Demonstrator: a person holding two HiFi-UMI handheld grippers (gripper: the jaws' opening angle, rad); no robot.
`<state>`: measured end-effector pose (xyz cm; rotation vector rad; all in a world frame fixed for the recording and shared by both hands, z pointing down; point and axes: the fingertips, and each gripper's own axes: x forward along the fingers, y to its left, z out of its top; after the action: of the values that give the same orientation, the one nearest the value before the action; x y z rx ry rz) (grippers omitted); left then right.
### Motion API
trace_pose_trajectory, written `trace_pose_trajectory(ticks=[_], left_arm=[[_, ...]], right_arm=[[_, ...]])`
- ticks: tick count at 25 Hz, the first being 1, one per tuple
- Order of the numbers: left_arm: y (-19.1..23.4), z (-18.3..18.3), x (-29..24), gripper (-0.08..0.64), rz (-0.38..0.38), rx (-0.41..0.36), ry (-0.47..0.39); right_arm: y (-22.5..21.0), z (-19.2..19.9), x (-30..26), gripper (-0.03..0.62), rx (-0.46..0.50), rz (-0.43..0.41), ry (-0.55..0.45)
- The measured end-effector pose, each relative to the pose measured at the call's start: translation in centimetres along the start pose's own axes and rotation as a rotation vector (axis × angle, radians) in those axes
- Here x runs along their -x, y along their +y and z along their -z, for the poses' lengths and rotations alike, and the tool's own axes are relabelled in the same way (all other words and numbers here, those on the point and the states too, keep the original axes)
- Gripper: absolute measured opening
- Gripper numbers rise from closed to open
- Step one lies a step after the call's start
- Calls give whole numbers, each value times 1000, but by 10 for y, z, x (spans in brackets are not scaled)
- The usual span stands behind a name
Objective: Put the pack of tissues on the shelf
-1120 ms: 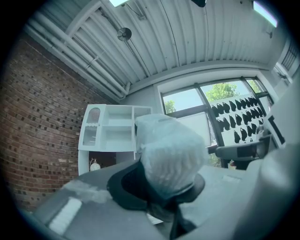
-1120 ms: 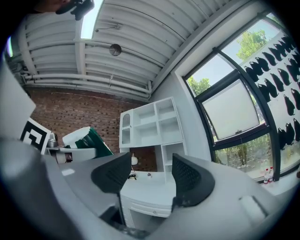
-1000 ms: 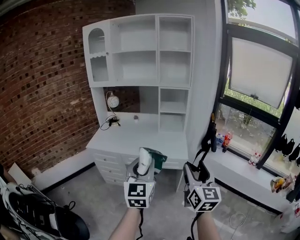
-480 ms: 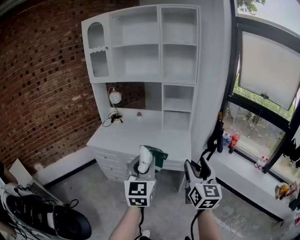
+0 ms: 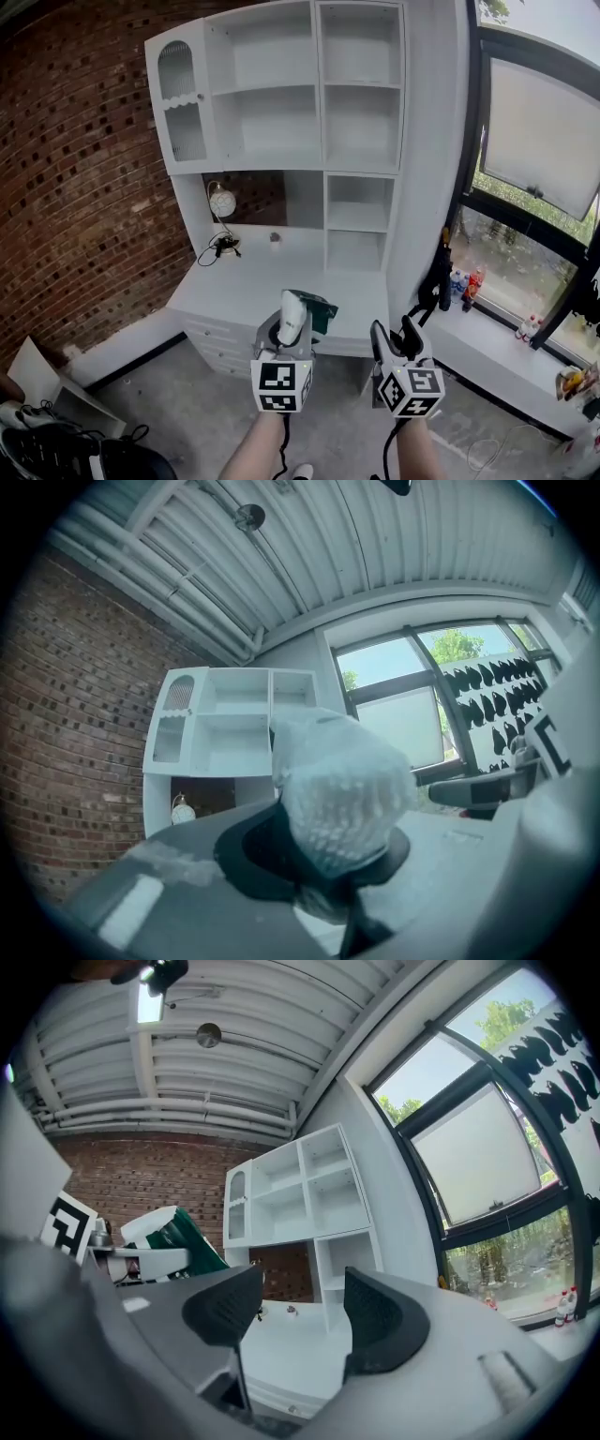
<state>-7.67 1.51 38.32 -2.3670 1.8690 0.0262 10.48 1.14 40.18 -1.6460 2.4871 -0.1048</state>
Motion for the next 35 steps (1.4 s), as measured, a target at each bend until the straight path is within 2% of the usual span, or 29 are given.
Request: trace_pose_trajectory(ticks=[9, 16, 28, 35], left_arm=[[46, -2, -77, 103, 66, -2, -29], [56, 15, -123, 103, 71, 20, -4], [42, 18, -209, 103, -21, 35, -11], [32, 24, -236, 103, -60, 27, -6]], right_arm=[[-2, -7, -77, 264, 5, 64, -38], [-22, 7, -119, 264, 7, 76, -1], [-92, -1, -194, 264, 26, -3, 20], [-120, 1, -218, 264, 14, -41, 21]])
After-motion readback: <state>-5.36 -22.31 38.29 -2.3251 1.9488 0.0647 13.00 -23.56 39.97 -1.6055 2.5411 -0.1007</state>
